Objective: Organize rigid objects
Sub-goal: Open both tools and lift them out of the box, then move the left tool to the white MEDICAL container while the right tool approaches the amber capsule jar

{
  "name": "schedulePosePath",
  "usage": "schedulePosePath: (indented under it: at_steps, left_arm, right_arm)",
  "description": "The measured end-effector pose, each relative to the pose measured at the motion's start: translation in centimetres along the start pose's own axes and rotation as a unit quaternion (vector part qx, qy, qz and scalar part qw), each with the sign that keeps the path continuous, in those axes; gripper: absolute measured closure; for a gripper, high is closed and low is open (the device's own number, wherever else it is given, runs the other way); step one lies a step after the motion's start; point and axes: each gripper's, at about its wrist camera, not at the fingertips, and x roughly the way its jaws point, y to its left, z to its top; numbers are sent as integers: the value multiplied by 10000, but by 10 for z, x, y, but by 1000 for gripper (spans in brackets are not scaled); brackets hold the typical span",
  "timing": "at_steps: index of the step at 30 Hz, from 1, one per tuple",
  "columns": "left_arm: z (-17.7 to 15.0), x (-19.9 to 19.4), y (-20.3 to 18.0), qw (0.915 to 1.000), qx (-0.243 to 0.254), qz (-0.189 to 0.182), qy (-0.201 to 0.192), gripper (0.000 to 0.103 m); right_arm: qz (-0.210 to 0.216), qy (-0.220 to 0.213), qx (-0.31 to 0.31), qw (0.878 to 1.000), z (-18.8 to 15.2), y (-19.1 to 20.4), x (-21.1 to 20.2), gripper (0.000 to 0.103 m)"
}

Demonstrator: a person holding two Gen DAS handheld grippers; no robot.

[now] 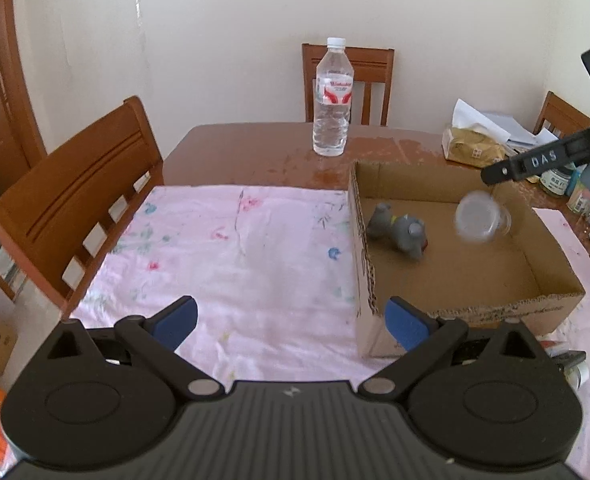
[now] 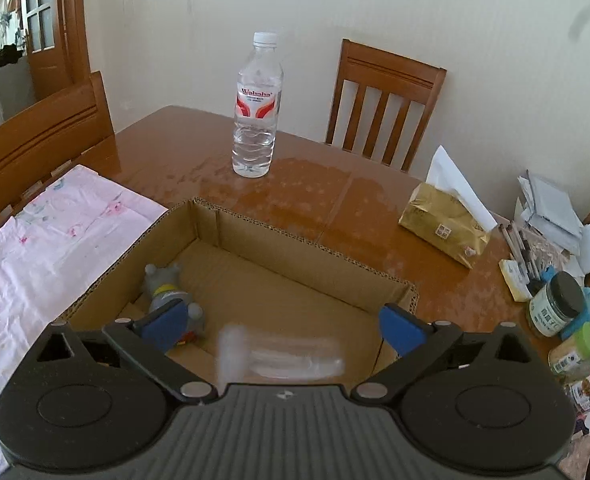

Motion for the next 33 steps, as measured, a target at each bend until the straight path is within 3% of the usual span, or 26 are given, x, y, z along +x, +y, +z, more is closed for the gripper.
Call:
schedulePosePath:
  at_steps: [6, 14, 21, 33]
  left_arm:
    - [-10, -3, -6, 9999, 85, 18, 134, 3]
    - [-16, -2, -13, 9986, 368, -277, 258, 3]
    - [-21, 4, -15, 9958, 705, -500, 286, 3]
    - [-37, 14, -8, 9914, 676, -989, 526, 3]
  right_arm:
    - [52, 85, 99, 9999, -10, -1, -10, 0]
    - [-36, 100, 489, 9987, -38, 4, -41, 0]
    - [-213, 267, 1046, 9939, -84, 11, -68, 0]
    - [-313, 755, 1617, 9835, -160, 40, -76, 0]
